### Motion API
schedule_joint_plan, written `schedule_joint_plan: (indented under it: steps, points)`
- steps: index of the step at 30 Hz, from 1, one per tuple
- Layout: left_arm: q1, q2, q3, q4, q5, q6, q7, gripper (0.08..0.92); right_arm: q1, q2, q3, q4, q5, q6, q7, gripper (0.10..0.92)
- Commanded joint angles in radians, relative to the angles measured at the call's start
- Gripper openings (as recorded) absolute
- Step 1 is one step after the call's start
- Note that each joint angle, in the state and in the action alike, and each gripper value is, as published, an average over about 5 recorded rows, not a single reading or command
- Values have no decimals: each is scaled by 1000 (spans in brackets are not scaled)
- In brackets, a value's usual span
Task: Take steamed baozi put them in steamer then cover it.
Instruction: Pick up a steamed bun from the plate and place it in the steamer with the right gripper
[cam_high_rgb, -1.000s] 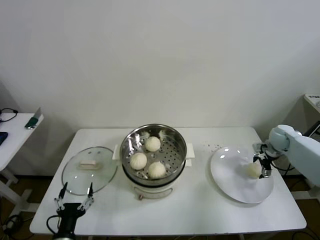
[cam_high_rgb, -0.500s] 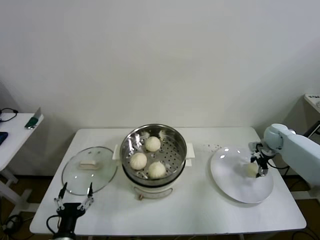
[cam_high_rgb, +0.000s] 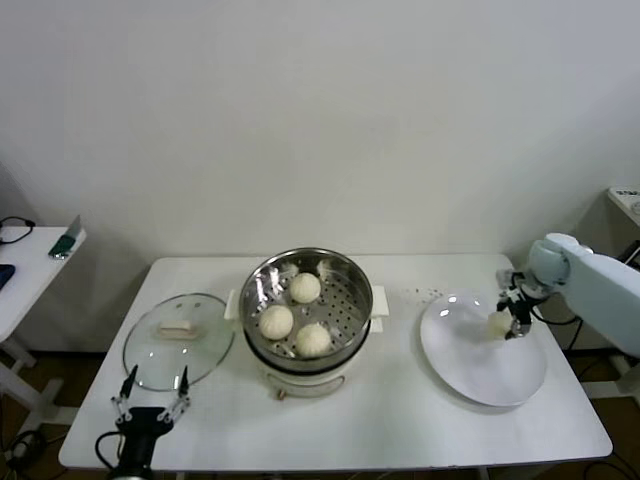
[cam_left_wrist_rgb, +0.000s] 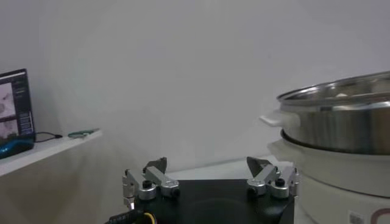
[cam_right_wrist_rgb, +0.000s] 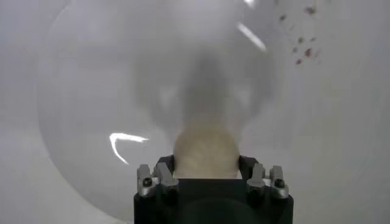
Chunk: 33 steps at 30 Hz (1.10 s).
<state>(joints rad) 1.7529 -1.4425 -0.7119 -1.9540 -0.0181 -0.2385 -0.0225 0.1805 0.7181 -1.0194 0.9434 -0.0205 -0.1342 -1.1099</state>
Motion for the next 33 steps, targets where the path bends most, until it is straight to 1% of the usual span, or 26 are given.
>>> schedule_joint_plan:
  steps: [1,8,11,18,22,25,33]
  points:
    - [11,6,17,-10,13,1,2,823,471,63,-383,117,401,-103,21,683]
    - [14,3,46,-14,27,12,-6,823,740,228,-605,187,693,-153,54,687]
    - [14,4,54,-16,31,13,-9,823,789,289,-651,220,811,-182,83,689]
    - [26,13,59,-22,25,10,-15,823,819,433,-718,315,1017,-255,198,695]
    - [33,18,59,-23,12,4,-16,823,799,518,-728,330,1073,-282,246,696]
    - [36,18,58,-25,6,1,-17,823,777,562,-740,334,1082,-291,266,698]
    - [33,25,52,-26,-5,1,-15,823,708,611,-765,356,1070,-312,310,704]
